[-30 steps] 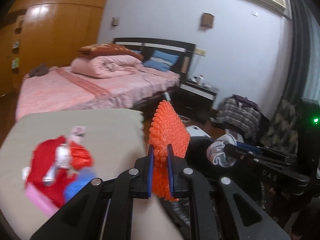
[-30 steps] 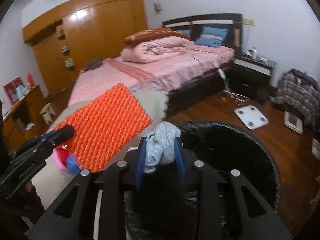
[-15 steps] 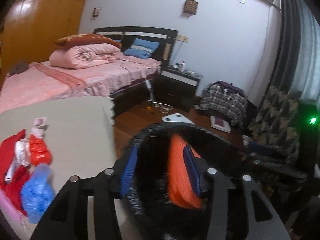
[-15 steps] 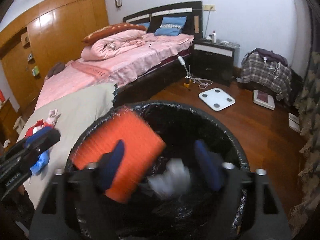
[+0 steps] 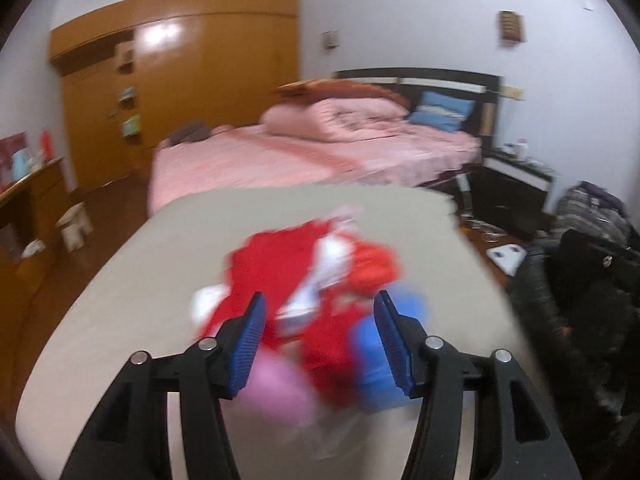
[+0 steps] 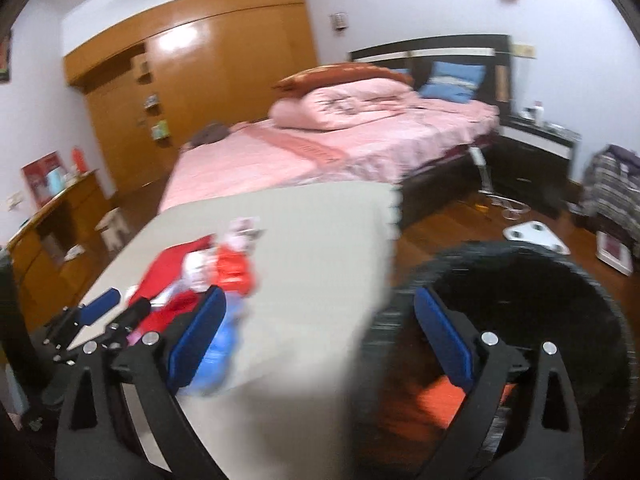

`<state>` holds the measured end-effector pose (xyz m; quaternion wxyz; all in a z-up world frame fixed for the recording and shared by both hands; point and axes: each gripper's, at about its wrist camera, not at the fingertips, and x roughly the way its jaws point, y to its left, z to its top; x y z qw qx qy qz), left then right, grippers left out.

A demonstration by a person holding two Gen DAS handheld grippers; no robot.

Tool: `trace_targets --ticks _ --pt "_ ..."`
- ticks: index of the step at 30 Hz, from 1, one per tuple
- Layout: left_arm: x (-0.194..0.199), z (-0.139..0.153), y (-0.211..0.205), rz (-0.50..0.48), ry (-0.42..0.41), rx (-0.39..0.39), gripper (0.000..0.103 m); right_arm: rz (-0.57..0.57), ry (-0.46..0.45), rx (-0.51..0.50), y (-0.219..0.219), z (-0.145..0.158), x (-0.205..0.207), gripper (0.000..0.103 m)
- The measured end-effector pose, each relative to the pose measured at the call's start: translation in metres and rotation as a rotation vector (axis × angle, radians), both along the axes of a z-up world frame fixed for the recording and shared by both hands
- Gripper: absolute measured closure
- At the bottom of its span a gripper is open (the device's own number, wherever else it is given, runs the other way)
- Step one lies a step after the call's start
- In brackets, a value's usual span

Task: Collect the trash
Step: 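Grasp the pink mask with the left gripper while the right gripper grasps the blue plastic bag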

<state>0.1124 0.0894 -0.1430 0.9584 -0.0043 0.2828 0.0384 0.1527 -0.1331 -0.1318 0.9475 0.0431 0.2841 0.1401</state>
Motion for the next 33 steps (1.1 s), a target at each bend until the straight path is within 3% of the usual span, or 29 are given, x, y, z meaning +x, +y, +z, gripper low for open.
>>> trace_targets --ticks 8,17,23,28,31,33 --pt "-0.009 -0.023 0.042 0.085 0.065 -0.051 0.048 0.07 0.086 -0.052 0.059 -0.04 0.016 0.01" --pt "0.001 -0.03 0.043 0.102 0.106 -0.069 0.04 0.114 0.167 -0.086 0.081 -0.063 0.026 0.011" --pt "0.008 -0.038 0.046 0.11 0.158 -0.079 0.039 0.178 0.205 -0.082 0.091 -0.069 0.028 0.031" --pt "0.011 -0.042 0.045 0.093 0.186 -0.082 0.04 0.258 0.21 -0.08 0.102 -0.07 0.024 0.057" --pt "0.014 -0.046 0.043 0.076 0.211 -0.085 0.051 0.264 0.209 -0.074 0.101 -0.069 0.024 0.06" --pt "0.016 -0.048 0.042 0.065 0.228 -0.091 0.063 0.263 0.21 -0.067 0.1 -0.069 0.023 0.061"
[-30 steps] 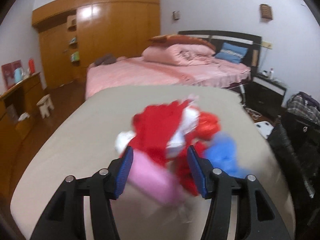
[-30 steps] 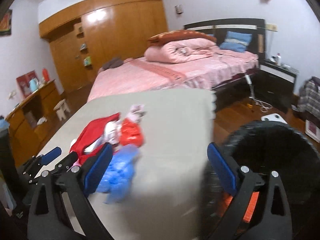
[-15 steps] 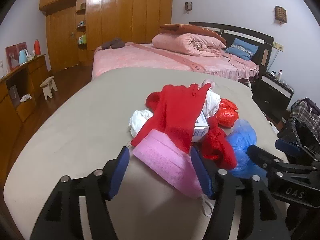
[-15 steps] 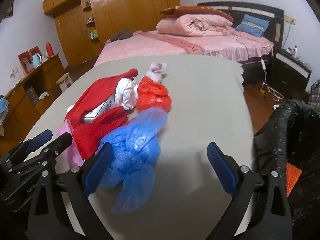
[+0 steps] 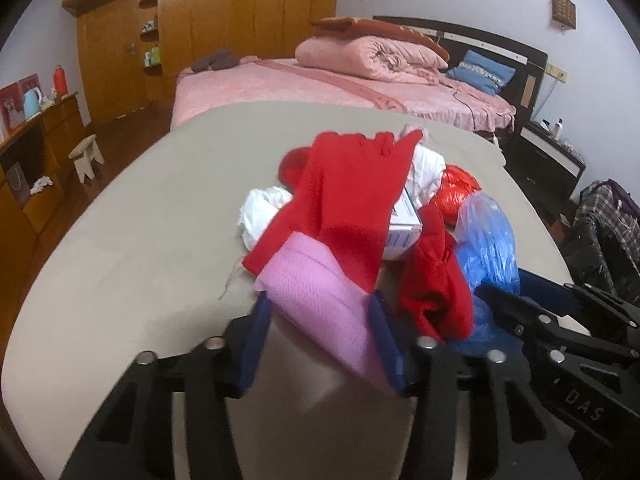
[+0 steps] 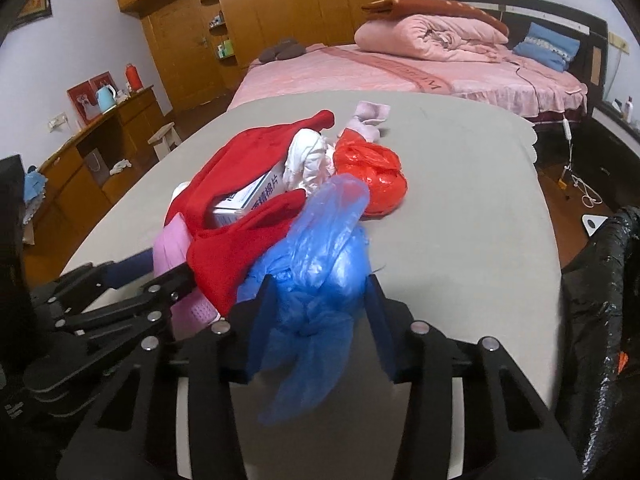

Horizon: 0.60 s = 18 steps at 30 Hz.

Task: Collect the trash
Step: 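Grasp the pink mask with the left gripper while the right gripper grasps the blue plastic bag, then carry the pink mask and blue bag over the bin and release both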

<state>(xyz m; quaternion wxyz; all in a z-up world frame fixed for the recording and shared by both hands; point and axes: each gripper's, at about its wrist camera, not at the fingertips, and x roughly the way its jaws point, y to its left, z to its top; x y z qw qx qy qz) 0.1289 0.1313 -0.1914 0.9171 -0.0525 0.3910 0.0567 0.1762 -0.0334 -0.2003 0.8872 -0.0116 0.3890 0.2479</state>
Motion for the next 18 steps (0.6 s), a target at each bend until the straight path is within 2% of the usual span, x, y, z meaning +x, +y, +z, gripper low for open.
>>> trace_targets --ticks 1,3,6,14,15,16,18 --pt "0.001 -0.001 -0.001 -0.005 0.006 -0.003 0.067 -0.001 -0.001 0.001 0.0 0.0 0.0 0.062" --pt "0.001 -0.002 -0.002 -0.017 0.014 -0.007 0.083 -0.002 -0.008 0.003 0.0 0.002 -0.001 0.065" --pt "-0.002 -0.001 -0.002 -0.023 -0.001 -0.01 0.09 -0.004 -0.015 0.015 -0.003 0.005 -0.002 0.07" --pt "-0.02 0.018 -0.004 -0.021 -0.118 0.002 0.094 -0.016 -0.037 0.051 -0.017 0.018 -0.006 0.08" --pt "-0.021 0.021 -0.006 -0.024 -0.128 0.007 0.094 -0.017 -0.04 0.054 -0.018 0.02 -0.006 0.088" --pt "-0.021 0.024 -0.008 -0.026 -0.134 0.012 0.094 -0.016 -0.04 0.059 -0.02 0.021 -0.007 0.09" --pt "-0.024 0.03 -0.012 -0.035 -0.15 0.015 0.094 -0.021 -0.043 0.066 -0.024 0.024 -0.007 0.09"
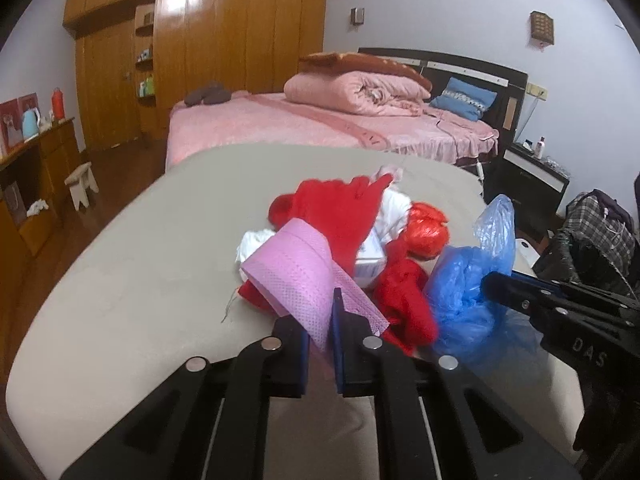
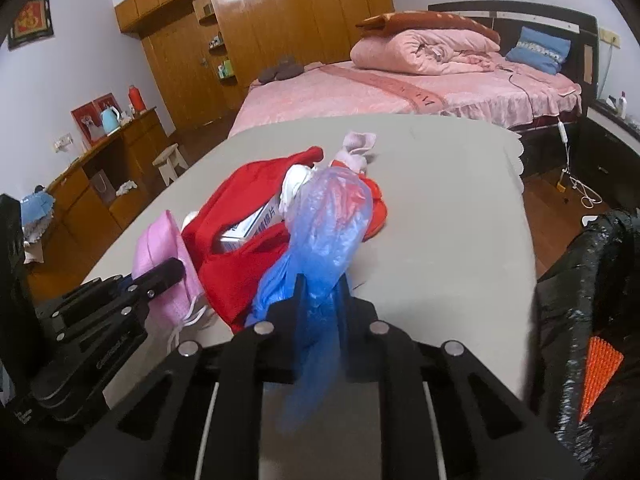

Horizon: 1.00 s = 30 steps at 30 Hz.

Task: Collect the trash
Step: 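Carry the pink mask and blue bag over the bin and release both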

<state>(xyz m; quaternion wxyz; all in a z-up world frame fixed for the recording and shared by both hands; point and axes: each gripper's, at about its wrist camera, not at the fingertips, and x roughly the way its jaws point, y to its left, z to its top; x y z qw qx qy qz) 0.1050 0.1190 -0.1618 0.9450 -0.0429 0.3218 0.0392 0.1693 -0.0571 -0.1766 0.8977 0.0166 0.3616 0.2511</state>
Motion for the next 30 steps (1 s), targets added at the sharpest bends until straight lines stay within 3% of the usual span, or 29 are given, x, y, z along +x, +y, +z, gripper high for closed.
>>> trace_targets --ticks 9,16,24,30 --pt "0.003 -0.003 -0.008 -0.021 0.007 0.026 0.094 -0.015 0.031 -0.007 -0.005 -0.009 0.005 0.089" --pt "0.001 0.01 -0.016 -0.048 -0.024 0.029 0.094 -0.048 -0.015 0.025 -0.023 0.017 0.003 0.089" --pt "0.006 0.035 -0.055 -0.154 -0.075 0.001 0.094 -0.17 -0.074 0.055 -0.082 0.05 -0.005 0.089" --pt "0.019 0.046 -0.104 -0.273 -0.095 -0.03 0.094 -0.281 -0.092 0.036 -0.135 0.057 -0.014 0.089"
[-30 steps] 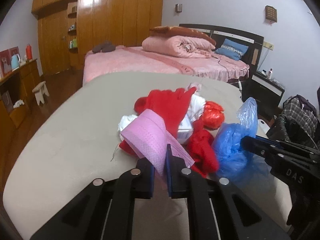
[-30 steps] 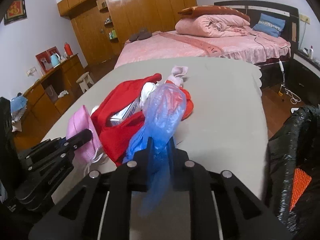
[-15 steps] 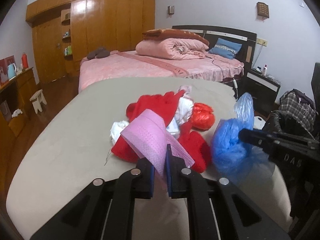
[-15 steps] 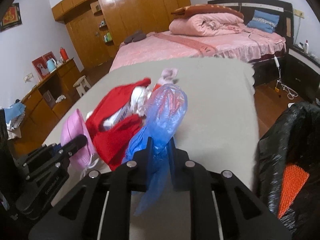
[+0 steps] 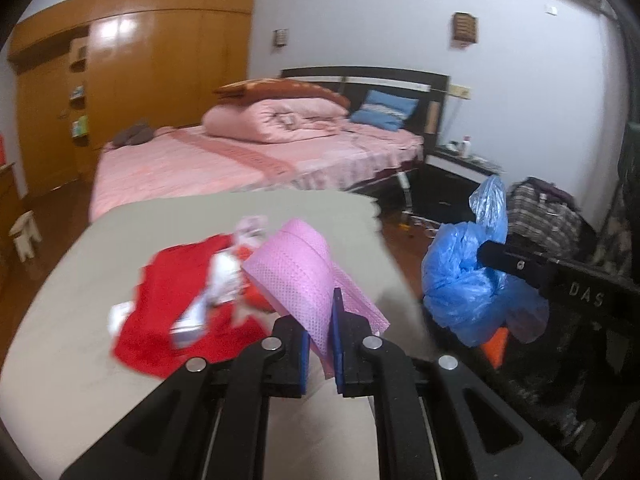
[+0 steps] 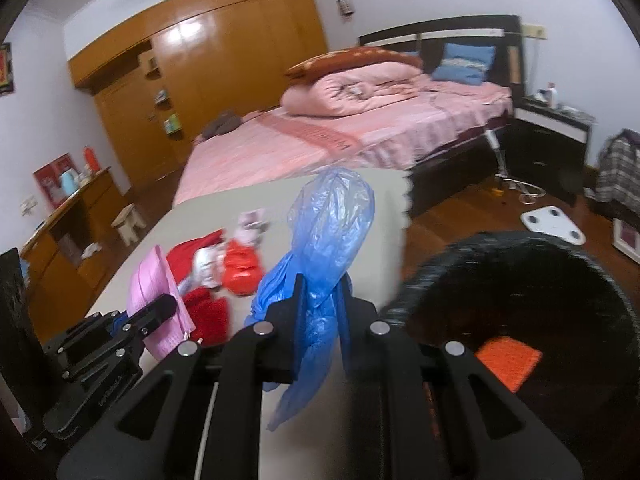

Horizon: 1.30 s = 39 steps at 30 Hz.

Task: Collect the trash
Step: 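Carry the pink mask and blue bag over the bin and release both, then move both grippers back over the red gloves on the bed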

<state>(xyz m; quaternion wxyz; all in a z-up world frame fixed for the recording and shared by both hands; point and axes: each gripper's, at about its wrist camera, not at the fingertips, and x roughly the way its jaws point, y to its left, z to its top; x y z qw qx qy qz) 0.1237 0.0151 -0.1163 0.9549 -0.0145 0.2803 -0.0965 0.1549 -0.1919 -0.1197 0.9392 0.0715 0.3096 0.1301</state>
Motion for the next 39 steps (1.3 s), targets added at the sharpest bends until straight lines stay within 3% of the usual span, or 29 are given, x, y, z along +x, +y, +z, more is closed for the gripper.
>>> trace_targets --ticks 13,21,22,23,24,25,26,31,35,39 --pt "0.023 0.004 -0.109 -0.232 0.011 -0.044 0.094 -0.259 0.026 -0.043 -0.107 -0.018 -0.023 0.089" --pt "0.035 -0.006 -0.164 -0.344 0.059 -0.055 0.091 -0.351 0.067 -0.057 -0.146 -0.035 -0.033 0.085" --pt "0.036 -0.008 -0.167 -0.354 0.064 -0.058 0.09 -0.359 0.076 -0.062 -0.149 -0.038 -0.034 0.08" --pt "0.037 -0.01 -0.171 -0.366 0.074 -0.062 0.082 -0.368 0.081 -0.067 -0.152 -0.04 -0.034 0.076" --pt "0.038 -0.012 -0.173 -0.372 0.082 -0.064 0.068 -0.377 0.084 -0.07 -0.153 -0.041 -0.034 0.066" --pt "0.038 -0.013 -0.173 -0.375 0.086 -0.066 0.061 -0.386 0.084 -0.072 -0.154 -0.041 -0.036 0.055" --pt "0.037 -0.014 -0.172 -0.376 0.086 -0.071 0.054 -0.396 0.08 -0.071 -0.156 -0.042 -0.038 0.05" --pt "0.035 -0.015 -0.154 -0.334 0.068 -0.056 0.047 -0.422 0.049 -0.081 -0.155 -0.039 -0.039 0.016" --pt "0.03 -0.014 -0.126 -0.245 0.027 -0.023 0.036 -0.406 0.02 -0.088 -0.138 -0.036 -0.037 0.009" --pt "0.023 -0.017 -0.09 -0.155 0.001 0.026 0.034 -0.335 0.006 -0.084 -0.102 -0.032 -0.028 0.008"
